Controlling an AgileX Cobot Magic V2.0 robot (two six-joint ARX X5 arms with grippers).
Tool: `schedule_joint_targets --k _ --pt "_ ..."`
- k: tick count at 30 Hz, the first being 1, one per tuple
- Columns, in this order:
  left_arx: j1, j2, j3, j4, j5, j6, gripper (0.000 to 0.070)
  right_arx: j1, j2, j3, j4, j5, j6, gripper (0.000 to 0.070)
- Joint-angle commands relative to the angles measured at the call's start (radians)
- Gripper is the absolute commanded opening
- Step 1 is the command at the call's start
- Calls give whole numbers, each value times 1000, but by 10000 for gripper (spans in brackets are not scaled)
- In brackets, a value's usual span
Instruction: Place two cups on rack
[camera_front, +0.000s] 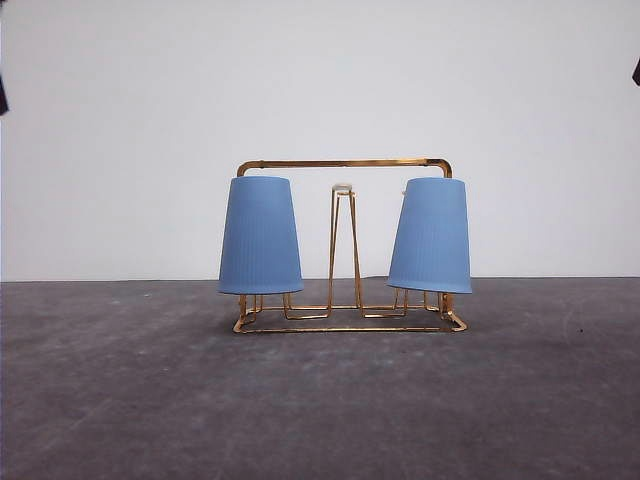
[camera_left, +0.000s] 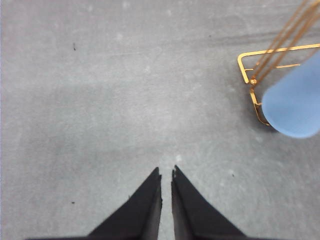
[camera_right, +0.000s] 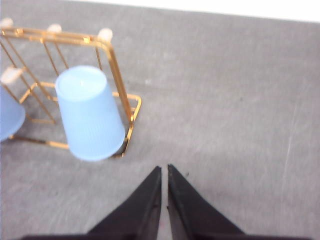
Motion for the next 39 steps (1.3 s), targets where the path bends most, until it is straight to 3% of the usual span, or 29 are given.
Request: schedule_joint_targets --k 1,8,15,21,33,39 --pt "11 -46 -59 55 -5 10 16 0 7 13 16 0 14 17" --pt "54 -384 -442 286 -4 -52 16 0 7 13 20 0 14 17" --pt "90 -742 -761 356 -5 -52 16 0 7 13 20 0 14 17" --pt "95 -1011 -931 358 -5 -56 16 0 7 13 20 0 14 17" --pt "96 -1048 -1026 524 -3 -102 16 0 7 13 35 -1 14 17" --pt "96 -1047 -1027 527 -4 -101 16 0 7 13 67 -1 14 17"
